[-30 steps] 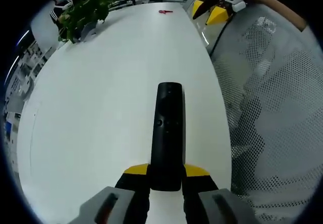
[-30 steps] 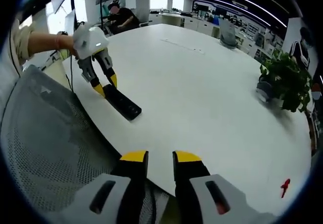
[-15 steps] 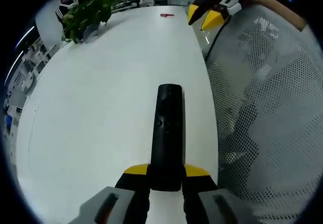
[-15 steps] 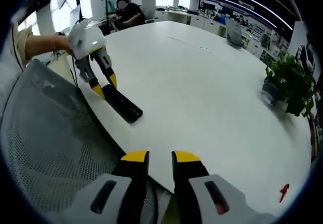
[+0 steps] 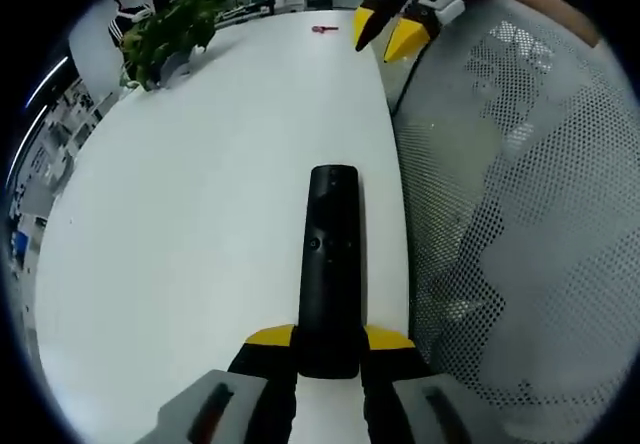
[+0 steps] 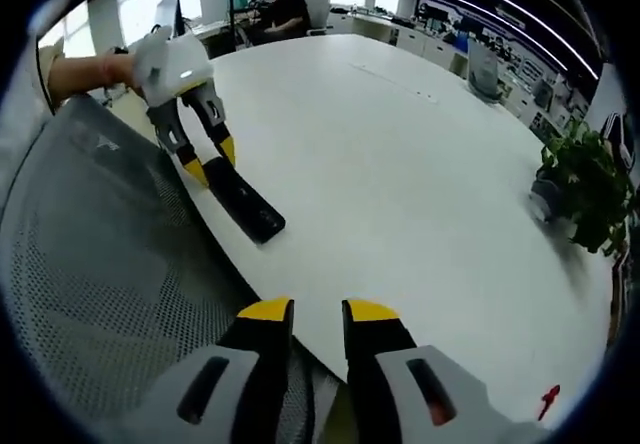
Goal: Press the specified remote control buttons in sequence, fully releasing each button before pressing the next.
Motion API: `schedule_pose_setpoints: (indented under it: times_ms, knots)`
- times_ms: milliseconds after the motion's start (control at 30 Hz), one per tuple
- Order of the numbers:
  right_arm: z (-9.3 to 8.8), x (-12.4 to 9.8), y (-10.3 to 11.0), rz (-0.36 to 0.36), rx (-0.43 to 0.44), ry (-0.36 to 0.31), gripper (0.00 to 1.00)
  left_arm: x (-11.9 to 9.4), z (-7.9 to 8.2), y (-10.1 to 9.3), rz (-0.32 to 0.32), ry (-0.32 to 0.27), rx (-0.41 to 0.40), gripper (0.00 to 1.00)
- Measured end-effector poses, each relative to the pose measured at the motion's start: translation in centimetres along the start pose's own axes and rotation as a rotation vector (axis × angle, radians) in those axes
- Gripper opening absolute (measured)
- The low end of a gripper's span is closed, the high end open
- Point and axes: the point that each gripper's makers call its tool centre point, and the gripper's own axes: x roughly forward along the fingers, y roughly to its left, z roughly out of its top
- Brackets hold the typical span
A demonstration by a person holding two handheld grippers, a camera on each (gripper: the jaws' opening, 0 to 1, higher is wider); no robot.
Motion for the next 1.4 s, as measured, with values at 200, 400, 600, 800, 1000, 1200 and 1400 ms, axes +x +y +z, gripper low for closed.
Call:
schedule_pose_setpoints:
  times_ms: [200,400,600,800,1000,1200,1400]
  knots:
    - [0.3,0.3,1.9,0.103,-0.079,0.045,0.19,0.0,0.0,-0.1,0.003,0.047,0.003,0.23]
    - [0.7,2.0,2.2,0.140,-0.233,0.119,0.15,-0.1,-0.2,-0.2,0.007,0.040,-0.006,0.23]
    - [3.2,4.0,3.5,0.233,-0.306,0.097,0.02,-0.1,-0.3,-0.3,0.006,0.002,-0.016,0.23]
    - [3.8,6.0,4.5,0.287,-0.375,0.120,0.00,-0.1,-0.3,-0.3,0.002,-0.026,-0.020,0.23]
    - [4.5,7.6,4.5,0.301,-0.411,0.127,0.00,-0.1,-0.3,-0.3,-0.001,-0.037,-0.018,0.23]
    - [4.8,9.0,5.0,0.321,-0.453,0.142,0.00,-0.1,-0.3,-0.3,-0.004,-0.047,-0.020,0.24]
    - [4.7,9.6,5.0,0.337,-0.482,0.170,0.00,-0.1,-0.3,-0.3,-0.003,-0.053,-0.026,0.24]
